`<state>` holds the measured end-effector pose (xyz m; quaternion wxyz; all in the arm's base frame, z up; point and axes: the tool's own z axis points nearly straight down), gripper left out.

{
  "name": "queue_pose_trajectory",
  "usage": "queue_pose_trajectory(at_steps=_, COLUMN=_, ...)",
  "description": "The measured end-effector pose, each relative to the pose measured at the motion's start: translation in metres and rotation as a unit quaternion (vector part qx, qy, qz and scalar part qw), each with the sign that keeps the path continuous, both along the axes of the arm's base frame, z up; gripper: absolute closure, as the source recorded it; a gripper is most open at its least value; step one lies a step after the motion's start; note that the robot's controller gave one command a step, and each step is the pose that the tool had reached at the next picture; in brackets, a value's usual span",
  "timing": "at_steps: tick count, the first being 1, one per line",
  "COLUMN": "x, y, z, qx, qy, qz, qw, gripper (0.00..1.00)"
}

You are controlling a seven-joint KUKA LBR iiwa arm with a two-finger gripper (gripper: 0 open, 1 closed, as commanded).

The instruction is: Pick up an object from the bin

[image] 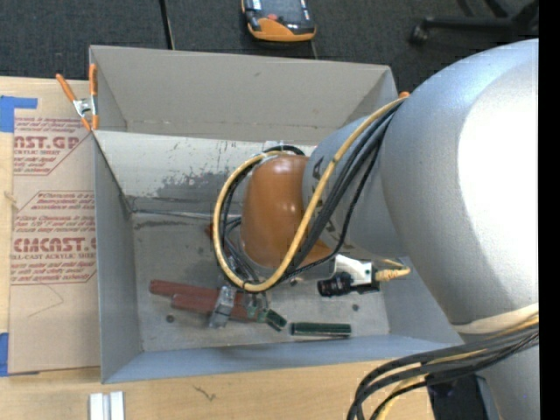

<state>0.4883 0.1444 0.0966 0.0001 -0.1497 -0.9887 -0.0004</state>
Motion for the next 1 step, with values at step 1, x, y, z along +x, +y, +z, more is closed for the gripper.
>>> queue_pose_trajectory(at_steps=1, x=-0.0016, y=-0.0005, z=0.0071, qx=-0.001, qy=0.0034, qz=0.0, qw=1.0, gripper=1.0)
